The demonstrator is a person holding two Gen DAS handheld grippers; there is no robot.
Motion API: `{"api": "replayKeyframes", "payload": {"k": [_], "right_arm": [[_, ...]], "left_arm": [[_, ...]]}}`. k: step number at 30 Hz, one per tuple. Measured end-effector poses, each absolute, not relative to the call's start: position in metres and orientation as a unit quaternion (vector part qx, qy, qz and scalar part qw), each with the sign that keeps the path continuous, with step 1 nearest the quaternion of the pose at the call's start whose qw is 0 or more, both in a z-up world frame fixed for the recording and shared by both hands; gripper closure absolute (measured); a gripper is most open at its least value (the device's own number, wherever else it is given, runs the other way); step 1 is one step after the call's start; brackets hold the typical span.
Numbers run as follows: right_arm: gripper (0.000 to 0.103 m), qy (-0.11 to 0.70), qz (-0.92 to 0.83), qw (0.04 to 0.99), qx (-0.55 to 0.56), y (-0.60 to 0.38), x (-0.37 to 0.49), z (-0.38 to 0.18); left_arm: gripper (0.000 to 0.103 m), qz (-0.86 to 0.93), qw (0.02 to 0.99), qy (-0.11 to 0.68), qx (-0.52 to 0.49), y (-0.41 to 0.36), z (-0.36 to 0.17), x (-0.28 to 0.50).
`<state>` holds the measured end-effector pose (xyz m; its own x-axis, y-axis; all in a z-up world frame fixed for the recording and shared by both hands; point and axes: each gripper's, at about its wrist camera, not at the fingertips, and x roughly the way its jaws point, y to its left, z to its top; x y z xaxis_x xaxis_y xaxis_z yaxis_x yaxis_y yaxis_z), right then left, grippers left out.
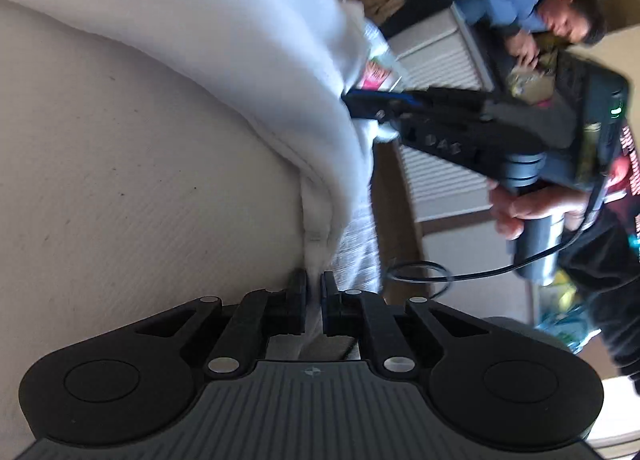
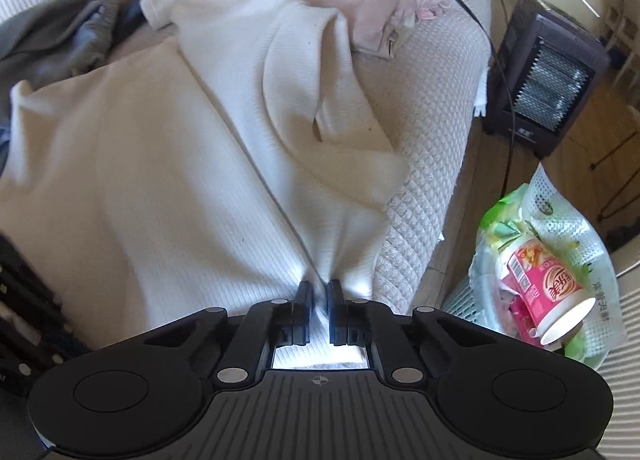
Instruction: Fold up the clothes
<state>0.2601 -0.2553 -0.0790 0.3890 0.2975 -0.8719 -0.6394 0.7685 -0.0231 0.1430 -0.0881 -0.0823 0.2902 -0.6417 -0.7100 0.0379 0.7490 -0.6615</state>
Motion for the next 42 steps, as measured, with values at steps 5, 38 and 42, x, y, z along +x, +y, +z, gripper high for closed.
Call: {"api": "replayKeyframes", "payload": {"k": [5, 38, 42], "right_arm": [[0.091, 0.469, 0.296, 0.811, -0.189, -0.255, 0.258, -0.053], [0.070, 0.341, 0.414, 0.781, -0.321, 0.114, 0.389, -0.017], [0.095, 0.344, 0.408, 0.768, -0.353, 0.116, 0.383, -0.026]], "left_arm": [[0.094, -0.205, 0.773, 0.507, -0.322, -0.054, -0.050, 0.125], [0.063, -0.050, 0.835, 0.477, -0.270, 0.077, -0.054, 0.109], [0.061, -0.046, 0.839, 0.456, -0.295, 0.084, -0.045, 0.100]]}}
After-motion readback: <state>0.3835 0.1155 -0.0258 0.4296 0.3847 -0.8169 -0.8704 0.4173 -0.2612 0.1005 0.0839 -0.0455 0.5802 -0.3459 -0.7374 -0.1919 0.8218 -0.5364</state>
